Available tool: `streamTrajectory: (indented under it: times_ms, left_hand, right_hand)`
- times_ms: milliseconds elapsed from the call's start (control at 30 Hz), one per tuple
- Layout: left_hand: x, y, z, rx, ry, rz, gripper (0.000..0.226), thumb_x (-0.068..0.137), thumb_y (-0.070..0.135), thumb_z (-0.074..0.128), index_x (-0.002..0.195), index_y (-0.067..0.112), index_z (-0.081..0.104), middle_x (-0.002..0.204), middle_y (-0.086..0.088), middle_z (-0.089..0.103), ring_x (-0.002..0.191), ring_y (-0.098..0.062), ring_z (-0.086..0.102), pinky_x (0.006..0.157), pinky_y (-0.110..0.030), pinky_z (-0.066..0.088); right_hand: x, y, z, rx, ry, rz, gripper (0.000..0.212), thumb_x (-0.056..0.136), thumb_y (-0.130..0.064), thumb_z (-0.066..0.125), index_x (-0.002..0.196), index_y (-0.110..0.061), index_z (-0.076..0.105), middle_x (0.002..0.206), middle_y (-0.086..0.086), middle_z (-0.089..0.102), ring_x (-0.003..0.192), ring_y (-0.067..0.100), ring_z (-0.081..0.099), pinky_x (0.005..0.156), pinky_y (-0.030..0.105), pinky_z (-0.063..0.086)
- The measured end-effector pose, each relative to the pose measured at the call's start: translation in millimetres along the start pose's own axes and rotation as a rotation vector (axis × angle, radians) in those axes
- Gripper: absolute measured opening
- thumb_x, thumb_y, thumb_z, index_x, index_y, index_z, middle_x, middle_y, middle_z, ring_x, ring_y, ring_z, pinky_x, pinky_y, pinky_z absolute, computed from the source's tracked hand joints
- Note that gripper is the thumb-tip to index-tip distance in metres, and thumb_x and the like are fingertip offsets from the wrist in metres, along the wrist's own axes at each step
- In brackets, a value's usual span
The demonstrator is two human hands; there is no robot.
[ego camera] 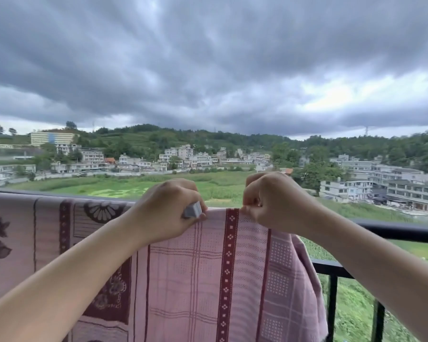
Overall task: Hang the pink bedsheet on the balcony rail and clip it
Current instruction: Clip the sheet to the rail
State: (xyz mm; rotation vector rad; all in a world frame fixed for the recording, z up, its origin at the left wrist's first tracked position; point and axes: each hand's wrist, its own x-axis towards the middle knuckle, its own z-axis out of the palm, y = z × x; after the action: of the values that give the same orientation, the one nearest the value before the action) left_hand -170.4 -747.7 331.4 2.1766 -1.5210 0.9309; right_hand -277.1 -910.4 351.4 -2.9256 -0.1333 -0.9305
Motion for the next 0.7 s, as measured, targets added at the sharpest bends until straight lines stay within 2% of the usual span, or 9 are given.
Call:
streamTrajectory:
  times_ms: [67, 167, 267, 333, 400, 467, 567, 633, 700]
  left_hand:
    - [-2, 2, 1, 0.083, 0.013, 0.039, 0.007, 0.069, 0.007, 0.074, 0.068, 0.01, 0.068, 0.065, 0.004, 0.059, 0.058, -0.007, 0.049, 0.056, -0.008, 0.037]
    - [-9, -1, 6, 0.121, 0.043, 0.078, 0.024, 0.051, -0.005, 0.076, 0.067, 0.011, 0.068, 0.065, 0.001, 0.066, 0.057, -0.016, 0.062, 0.049, -0.022, 0.052]
    - [-8, -11, -2, 0.114, 0.066, 0.011, 0.019, 0.061, -0.006, 0.071, 0.075, 0.008, 0.07, 0.072, -0.002, 0.069, 0.062, -0.018, 0.065, 0.058, -0.027, 0.057]
    - [0, -26, -9, 0.157, 0.009, -0.091, 0.013, 0.077, 0.003, 0.06, 0.087, 0.007, 0.069, 0.084, -0.002, 0.068, 0.075, -0.017, 0.063, 0.075, -0.028, 0.056]
    - [8, -46, -16, 0.212, -0.082, -0.166, 0.012, 0.082, 0.008, 0.052, 0.083, 0.01, 0.064, 0.085, 0.001, 0.064, 0.078, -0.015, 0.059, 0.08, -0.028, 0.054]
    - [9, -66, -23, 0.255, -0.14, -0.233, 0.02, 0.082, 0.006, 0.05, 0.065, 0.017, 0.052, 0.072, 0.005, 0.054, 0.071, -0.012, 0.052, 0.074, -0.025, 0.051]
    - [2, -91, -31, 0.302, -0.179, -0.357, 0.03, 0.082, 0.007, 0.053, 0.057, 0.02, 0.042, 0.066, 0.007, 0.044, 0.063, -0.008, 0.043, 0.061, -0.02, 0.04]
    - [-4, -100, -33, 0.289, -0.212, -0.409, 0.037, 0.084, 0.013, 0.056, 0.054, 0.022, 0.035, 0.064, 0.008, 0.041, 0.061, -0.007, 0.04, 0.061, -0.022, 0.037]
    - [-5, -99, -31, 0.249, -0.226, -0.426, 0.034, 0.085, 0.018, 0.057, 0.056, 0.019, 0.038, 0.063, 0.005, 0.042, 0.06, -0.009, 0.041, 0.058, -0.021, 0.037]
  right_hand:
    - [-2, -3, 1, -0.081, 0.041, -0.054, 0.019, 0.084, -0.014, 0.058, 0.069, -0.006, 0.066, 0.075, -0.007, 0.056, 0.073, 0.008, 0.054, 0.067, 0.01, 0.041]
    - [-5, -6, 6, -0.186, 0.107, -0.15, 0.02, 0.085, -0.013, 0.054, 0.07, -0.007, 0.066, 0.077, -0.003, 0.056, 0.078, 0.009, 0.048, 0.073, 0.02, 0.042]
    - [9, -11, 12, -0.147, 0.104, -0.16, 0.021, 0.085, -0.015, 0.054, 0.071, -0.005, 0.066, 0.08, -0.001, 0.057, 0.077, 0.012, 0.051, 0.072, 0.025, 0.045]
    - [33, -15, 20, -0.095, 0.029, -0.116, 0.019, 0.085, -0.014, 0.055, 0.076, -0.003, 0.067, 0.084, 0.0, 0.059, 0.077, 0.014, 0.056, 0.071, 0.023, 0.048]
    - [64, -20, 31, -0.073, -0.058, -0.081, 0.016, 0.085, -0.012, 0.056, 0.078, -0.004, 0.067, 0.088, 0.002, 0.062, 0.079, 0.015, 0.058, 0.069, 0.02, 0.047]
    - [91, -30, 40, -0.073, -0.069, -0.088, 0.013, 0.085, -0.011, 0.056, 0.078, -0.006, 0.066, 0.09, 0.005, 0.065, 0.081, 0.016, 0.06, 0.071, 0.022, 0.05]
    - [110, -45, 44, -0.084, -0.045, -0.097, 0.016, 0.086, -0.014, 0.055, 0.072, -0.008, 0.062, 0.086, 0.006, 0.065, 0.079, 0.017, 0.06, 0.073, 0.026, 0.054]
    - [102, -46, 45, -0.118, -0.108, -0.113, 0.023, 0.087, -0.021, 0.055, 0.068, -0.009, 0.059, 0.071, 0.002, 0.059, 0.065, 0.013, 0.056, 0.062, 0.021, 0.05]
    - [83, -37, 42, -0.122, -0.199, -0.092, 0.031, 0.089, -0.029, 0.051, 0.071, -0.007, 0.061, 0.058, -0.001, 0.053, 0.05, 0.008, 0.046, 0.051, 0.014, 0.04]
